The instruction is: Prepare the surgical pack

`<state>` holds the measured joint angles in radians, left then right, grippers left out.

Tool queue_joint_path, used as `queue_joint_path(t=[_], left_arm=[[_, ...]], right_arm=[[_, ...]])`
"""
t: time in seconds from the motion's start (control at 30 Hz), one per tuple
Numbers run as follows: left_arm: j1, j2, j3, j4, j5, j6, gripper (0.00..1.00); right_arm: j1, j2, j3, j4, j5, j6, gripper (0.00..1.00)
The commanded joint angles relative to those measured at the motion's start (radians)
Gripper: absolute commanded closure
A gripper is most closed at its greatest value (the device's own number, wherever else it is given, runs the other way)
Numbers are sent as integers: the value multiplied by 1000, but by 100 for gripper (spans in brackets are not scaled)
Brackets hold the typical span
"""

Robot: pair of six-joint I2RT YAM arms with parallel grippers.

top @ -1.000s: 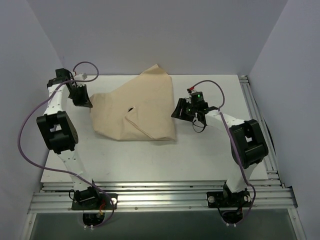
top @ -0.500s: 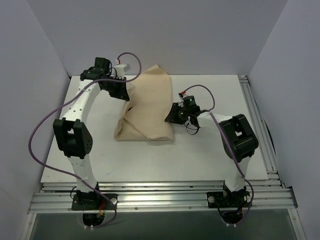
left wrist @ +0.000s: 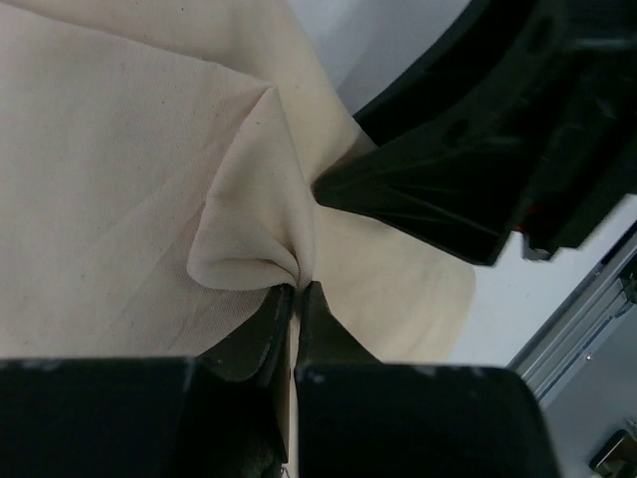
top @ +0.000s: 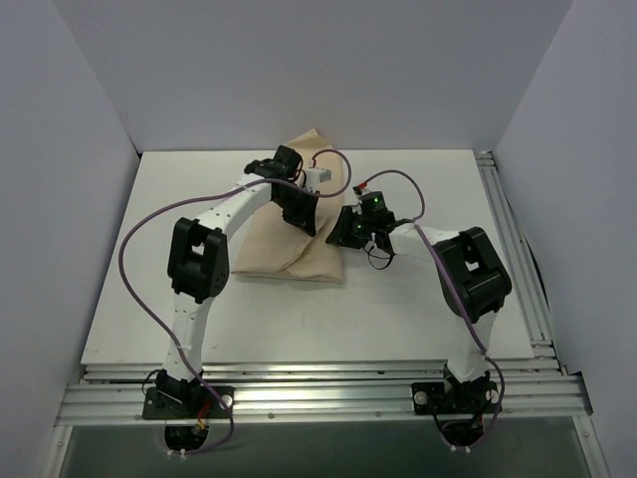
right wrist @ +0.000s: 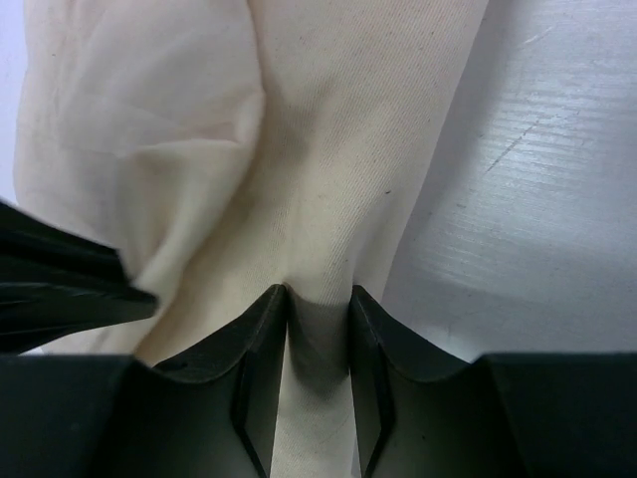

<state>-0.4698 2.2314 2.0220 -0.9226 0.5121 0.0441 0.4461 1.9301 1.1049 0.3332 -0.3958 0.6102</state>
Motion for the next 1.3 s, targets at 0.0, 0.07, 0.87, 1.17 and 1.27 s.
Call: queue_joint_path(t=[0.0, 0.07, 0.87, 1.17, 1.27], left_arm=[[-56, 8, 8, 163, 80, -76, 98], [-56, 25, -9, 183, 66, -84, 98], [-32, 8, 132, 30, 138, 8, 47], [-10, -12, 271, -155, 273, 53, 46], [26, -58, 256, -188, 217, 69, 46]], right_arm=[[39, 10, 42, 47, -52, 25, 75], [39, 4, 44, 47, -57, 25, 75], [-50, -160, 136, -220, 100, -33, 56], [-72, -172, 108, -123, 9, 40, 56], [-49, -123, 125, -134, -14, 31, 55]])
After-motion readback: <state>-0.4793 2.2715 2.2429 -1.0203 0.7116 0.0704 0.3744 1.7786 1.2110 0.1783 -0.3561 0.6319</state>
